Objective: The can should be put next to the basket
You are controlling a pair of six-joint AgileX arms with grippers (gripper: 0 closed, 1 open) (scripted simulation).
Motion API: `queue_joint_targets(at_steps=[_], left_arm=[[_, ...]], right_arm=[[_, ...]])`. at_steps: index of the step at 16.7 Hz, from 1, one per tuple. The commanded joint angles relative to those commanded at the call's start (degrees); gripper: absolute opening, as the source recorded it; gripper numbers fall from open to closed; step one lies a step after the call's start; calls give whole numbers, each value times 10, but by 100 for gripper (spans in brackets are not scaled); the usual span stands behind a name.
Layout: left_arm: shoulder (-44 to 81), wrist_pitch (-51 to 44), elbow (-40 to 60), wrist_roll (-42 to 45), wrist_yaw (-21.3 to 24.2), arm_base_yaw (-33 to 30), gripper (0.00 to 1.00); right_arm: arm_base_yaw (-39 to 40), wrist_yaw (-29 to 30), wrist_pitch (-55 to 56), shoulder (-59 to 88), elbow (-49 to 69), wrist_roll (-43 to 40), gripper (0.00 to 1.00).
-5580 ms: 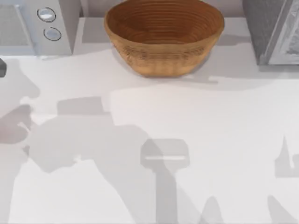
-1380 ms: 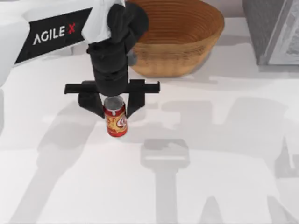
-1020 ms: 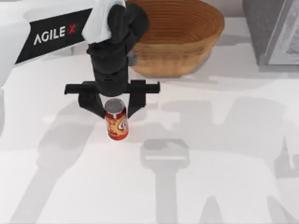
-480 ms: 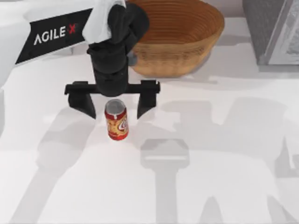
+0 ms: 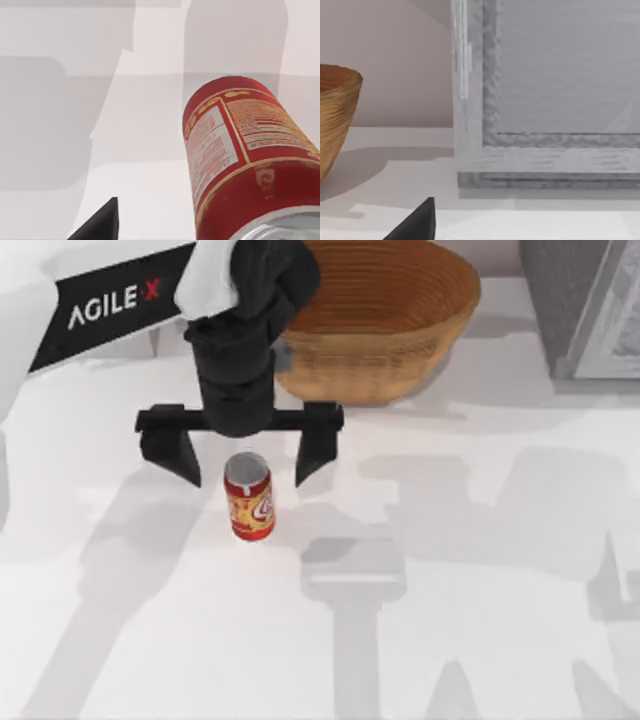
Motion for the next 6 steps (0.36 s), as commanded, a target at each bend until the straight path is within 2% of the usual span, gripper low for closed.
queue_joint_targets(at_steps=[6], left_arm=[[-10,-50,44,0,0,0,100]], right_arm=[[0,0,0,0,0,0,100]])
